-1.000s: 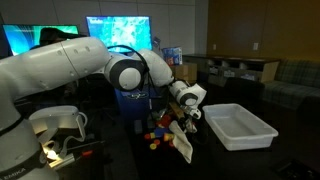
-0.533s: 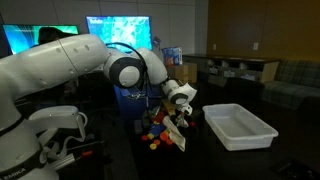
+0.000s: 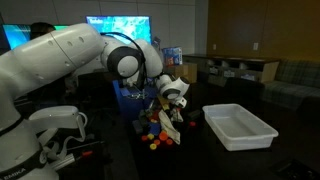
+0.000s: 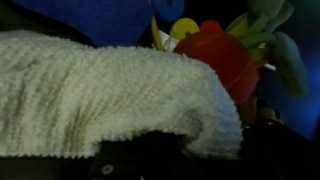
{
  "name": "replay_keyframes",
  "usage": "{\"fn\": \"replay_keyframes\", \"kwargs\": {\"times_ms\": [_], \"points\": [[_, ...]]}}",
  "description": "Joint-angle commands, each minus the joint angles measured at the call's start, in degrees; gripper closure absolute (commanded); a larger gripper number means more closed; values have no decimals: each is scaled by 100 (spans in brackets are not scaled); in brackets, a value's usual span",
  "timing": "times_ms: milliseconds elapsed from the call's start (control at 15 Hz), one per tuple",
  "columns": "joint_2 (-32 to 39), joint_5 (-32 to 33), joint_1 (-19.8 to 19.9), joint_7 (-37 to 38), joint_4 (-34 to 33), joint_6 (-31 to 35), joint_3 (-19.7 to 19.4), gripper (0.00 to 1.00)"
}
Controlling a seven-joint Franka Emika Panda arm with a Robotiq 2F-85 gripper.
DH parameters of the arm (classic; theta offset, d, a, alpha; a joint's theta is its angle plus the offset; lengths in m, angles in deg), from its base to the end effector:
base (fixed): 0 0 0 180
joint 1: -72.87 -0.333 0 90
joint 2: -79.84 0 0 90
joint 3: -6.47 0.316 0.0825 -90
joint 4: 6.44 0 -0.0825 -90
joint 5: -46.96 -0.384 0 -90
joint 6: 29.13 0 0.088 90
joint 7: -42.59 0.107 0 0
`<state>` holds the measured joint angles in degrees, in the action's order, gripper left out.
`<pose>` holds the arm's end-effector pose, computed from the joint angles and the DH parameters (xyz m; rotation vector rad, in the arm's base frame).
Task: Use the white towel to push the objects on the table to the left, then put the towel in the bowl
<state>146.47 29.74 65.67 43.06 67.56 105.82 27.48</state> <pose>0.6608 0.2914 0.0591 -2.6129 -0.0736 0.2478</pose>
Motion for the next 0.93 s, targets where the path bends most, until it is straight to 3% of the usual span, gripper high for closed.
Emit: {"fn": "replay_keyframes", "kwargs": {"times_ms": [0,267,867], "points": [[-947,-62,391,-354,940,162,182,100],[-1730,-97,628,-764,1470,27,-41,100],[-3337,-436,1644,-1323,2874,214,-632,100]]}}
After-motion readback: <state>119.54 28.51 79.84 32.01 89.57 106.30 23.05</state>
